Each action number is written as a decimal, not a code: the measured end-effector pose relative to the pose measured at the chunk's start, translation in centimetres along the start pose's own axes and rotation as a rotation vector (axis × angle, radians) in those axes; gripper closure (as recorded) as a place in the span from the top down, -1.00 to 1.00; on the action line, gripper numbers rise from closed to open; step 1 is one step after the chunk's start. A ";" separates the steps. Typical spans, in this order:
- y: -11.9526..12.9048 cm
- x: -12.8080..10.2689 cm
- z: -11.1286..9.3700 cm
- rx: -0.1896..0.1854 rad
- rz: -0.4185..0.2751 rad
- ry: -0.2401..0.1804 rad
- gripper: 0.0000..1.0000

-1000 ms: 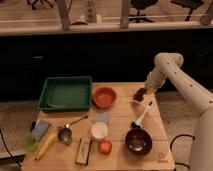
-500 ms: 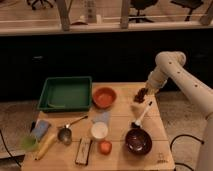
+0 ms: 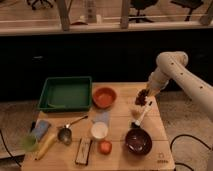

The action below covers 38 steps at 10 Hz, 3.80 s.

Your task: Place grapes in purple bowl

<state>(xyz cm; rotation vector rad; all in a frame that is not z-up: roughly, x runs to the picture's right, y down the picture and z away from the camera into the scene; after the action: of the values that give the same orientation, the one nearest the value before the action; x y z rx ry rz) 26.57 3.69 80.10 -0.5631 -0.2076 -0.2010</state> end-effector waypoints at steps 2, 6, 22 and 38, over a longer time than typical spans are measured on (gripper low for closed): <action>1.1 -0.2 -0.3 -0.005 -0.008 0.005 -0.98; 3.0 -1.1 -1.4 -0.013 -0.039 0.009 -0.98; 11.4 -3.3 -0.9 -0.072 -0.143 0.020 -0.98; 15.5 -5.9 2.5 -0.124 -0.240 0.005 -0.98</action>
<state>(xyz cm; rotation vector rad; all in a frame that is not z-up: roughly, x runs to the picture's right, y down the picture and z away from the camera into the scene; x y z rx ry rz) 24.31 18.67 72.85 -0.6605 -0.2589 -0.4501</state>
